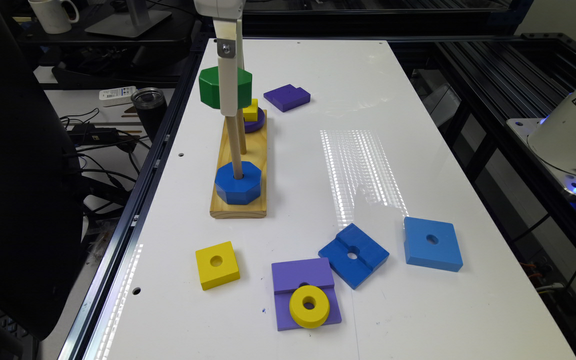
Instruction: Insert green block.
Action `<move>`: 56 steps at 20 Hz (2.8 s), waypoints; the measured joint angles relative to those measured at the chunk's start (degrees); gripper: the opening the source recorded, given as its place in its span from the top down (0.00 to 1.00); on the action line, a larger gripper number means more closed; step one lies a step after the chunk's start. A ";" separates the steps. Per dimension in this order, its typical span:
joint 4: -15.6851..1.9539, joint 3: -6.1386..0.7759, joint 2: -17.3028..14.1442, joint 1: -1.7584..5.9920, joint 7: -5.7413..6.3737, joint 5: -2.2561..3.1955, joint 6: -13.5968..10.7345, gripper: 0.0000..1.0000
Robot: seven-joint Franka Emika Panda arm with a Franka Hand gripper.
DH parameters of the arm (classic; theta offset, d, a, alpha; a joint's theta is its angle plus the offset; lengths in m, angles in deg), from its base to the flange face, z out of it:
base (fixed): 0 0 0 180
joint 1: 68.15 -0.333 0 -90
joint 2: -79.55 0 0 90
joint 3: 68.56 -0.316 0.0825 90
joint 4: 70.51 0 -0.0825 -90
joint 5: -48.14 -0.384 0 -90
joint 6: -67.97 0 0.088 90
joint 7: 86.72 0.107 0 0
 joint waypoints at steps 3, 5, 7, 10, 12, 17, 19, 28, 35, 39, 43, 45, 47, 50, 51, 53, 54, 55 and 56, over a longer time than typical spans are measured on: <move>0.00 0.00 0.00 0.00 0.00 0.00 0.00 1.00; -0.04 0.32 -0.25 0.07 -0.19 0.09 0.48 1.00; -0.18 0.53 -0.67 0.06 -0.26 0.17 0.92 1.00; -0.83 0.55 -1.30 0.05 -0.26 0.30 1.00 1.00; -1.09 0.55 -1.55 0.05 -0.26 0.39 1.00 1.00; -1.15 0.50 -1.56 0.00 -0.23 0.41 1.01 1.00; -1.17 0.40 -1.56 -0.02 -0.20 0.41 1.00 1.00; -1.18 0.01 -1.55 -0.23 -0.02 0.47 0.92 1.00; -1.07 -0.01 -1.62 -0.23 -0.02 0.53 0.91 1.00; -1.10 -0.01 -2.13 -0.22 -0.01 0.70 1.02 1.00; -1.06 -0.05 -2.13 -0.32 0.07 0.73 0.94 1.00; -1.06 -0.04 -2.13 -0.40 0.13 0.77 0.90 1.00; -1.06 -0.04 -2.13 -0.46 0.19 0.80 0.90 1.00; -1.07 -0.04 -2.13 -0.49 0.22 0.85 0.93 1.00; -1.07 -0.04 -2.14 -0.51 0.23 0.86 0.95 1.00; -1.10 -0.04 -2.17 -0.53 0.25 0.90 1.00 1.00; -1.13 -0.04 -2.19 -0.54 0.27 0.92 1.01 1.00; -1.17 -0.04 -2.25 -0.55 0.27 0.93 1.05 1.00; -1.18 -0.04 -2.32 -0.57 0.28 0.95 1.16 1.00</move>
